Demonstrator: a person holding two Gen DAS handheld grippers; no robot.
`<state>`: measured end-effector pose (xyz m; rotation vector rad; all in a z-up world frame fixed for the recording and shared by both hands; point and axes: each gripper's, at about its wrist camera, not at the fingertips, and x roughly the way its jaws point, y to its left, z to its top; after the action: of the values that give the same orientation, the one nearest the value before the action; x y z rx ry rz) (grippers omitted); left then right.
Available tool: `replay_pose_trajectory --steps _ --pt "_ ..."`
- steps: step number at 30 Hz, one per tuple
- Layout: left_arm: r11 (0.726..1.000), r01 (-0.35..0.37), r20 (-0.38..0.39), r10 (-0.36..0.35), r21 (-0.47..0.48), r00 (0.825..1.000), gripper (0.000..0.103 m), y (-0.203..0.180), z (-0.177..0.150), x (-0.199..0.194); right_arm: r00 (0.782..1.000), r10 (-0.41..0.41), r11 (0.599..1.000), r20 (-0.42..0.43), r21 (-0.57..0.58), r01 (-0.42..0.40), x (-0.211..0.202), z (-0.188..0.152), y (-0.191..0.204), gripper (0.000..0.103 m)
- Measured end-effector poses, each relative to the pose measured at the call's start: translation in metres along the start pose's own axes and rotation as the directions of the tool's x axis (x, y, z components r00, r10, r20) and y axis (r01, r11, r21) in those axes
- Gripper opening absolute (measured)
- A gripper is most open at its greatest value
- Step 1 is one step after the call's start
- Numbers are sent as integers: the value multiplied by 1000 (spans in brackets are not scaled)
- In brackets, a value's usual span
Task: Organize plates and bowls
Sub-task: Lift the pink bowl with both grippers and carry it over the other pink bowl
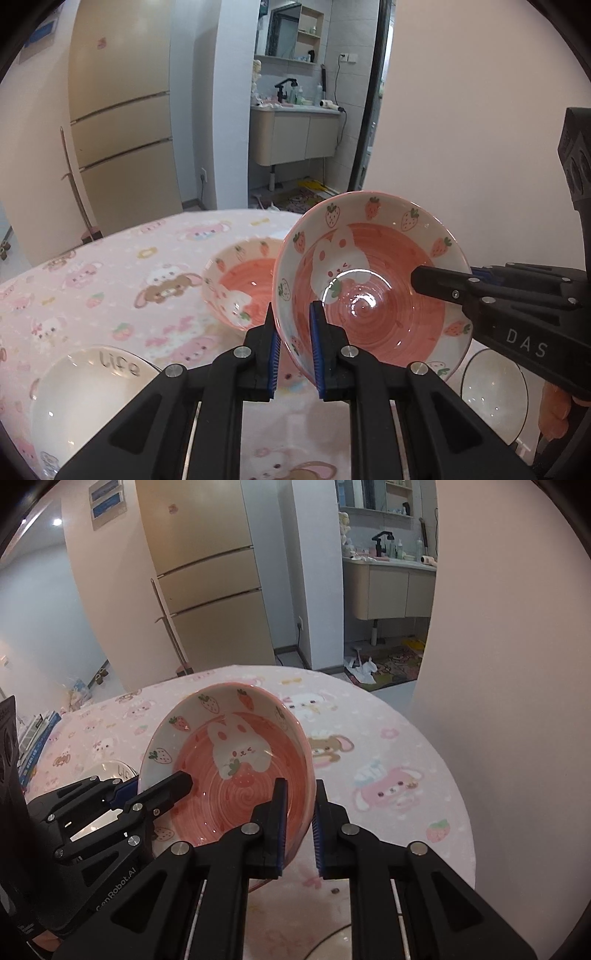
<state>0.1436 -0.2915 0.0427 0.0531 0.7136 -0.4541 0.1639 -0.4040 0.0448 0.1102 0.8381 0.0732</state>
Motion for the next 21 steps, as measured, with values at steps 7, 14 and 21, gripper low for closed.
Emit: replay_pose_trajectory --steps 7,14,21 --pt "1000 4 21 -3 -25 1000 16 20 20 0 1000 16 1000 19 -7 -16 6 21 8 12" --pt "999 -5 38 6 -34 999 16 39 47 17 999 29 1000 27 1 -29 25 49 12 12" --pt "997 -4 15 5 -71 1000 16 55 58 42 1000 2 1000 24 -25 -2 46 63 18 12"
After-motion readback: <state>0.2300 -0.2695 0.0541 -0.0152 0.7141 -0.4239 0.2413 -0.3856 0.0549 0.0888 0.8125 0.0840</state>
